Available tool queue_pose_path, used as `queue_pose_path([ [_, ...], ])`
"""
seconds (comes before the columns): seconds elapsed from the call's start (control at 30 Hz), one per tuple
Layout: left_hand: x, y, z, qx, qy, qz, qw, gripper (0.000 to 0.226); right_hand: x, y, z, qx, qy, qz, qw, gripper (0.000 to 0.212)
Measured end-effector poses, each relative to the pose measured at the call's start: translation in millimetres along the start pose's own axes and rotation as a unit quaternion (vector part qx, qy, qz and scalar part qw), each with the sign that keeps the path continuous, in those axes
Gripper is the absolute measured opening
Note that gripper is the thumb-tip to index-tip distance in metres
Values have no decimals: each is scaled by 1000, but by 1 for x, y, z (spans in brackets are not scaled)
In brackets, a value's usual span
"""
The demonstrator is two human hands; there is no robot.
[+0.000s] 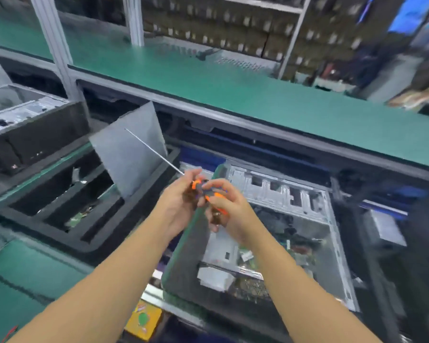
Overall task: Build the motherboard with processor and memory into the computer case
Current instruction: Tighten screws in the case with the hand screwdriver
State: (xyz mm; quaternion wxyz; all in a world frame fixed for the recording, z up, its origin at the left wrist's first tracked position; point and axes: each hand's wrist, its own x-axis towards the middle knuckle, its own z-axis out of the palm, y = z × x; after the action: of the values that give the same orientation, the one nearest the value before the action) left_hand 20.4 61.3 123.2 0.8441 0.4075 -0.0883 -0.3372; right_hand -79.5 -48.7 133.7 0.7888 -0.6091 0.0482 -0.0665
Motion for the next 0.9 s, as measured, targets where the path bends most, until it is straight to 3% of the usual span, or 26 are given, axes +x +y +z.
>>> queue_pose_path([
  [0.13, 16, -36, 90, -20, -74, -96, 992, 22, -53, -41, -64, -24, 45, -59, 997, 37],
  [0.2, 15, -58, 126, -10, -116, -140, 983, 26, -82, -54, -85, -89, 109, -121, 983, 38],
  [0.37, 3, -122, 210, 33, -232, -244, 941, 35, -145, -84, -124, -268, 376, -220, 859, 15],
  [0.47, -8, -156, 252, 153, -324, -215, 909, 42, -186, -103, -152, -315, 491, -243, 775, 5],
  [0.57, -20, -192, 282, 334, -407, -149, 837, 46, -230, -117, -189, -330, 583, -248, 700, 11],
  [0.73, -17, -273, 304, 566, -417, -101, 704, 35, -279, -118, -254, -368, 649, -213, 631, 35],
  [0.8, -11, -306, 305, 625, -392, -123, 664, 21, -290, -111, -276, -401, 640, -194, 626, 43],
  [0.9, 2, -354, 300, 697, -373, -164, 591, 22, -304, -96, -306, -409, 620, -159, 650, 43],
])
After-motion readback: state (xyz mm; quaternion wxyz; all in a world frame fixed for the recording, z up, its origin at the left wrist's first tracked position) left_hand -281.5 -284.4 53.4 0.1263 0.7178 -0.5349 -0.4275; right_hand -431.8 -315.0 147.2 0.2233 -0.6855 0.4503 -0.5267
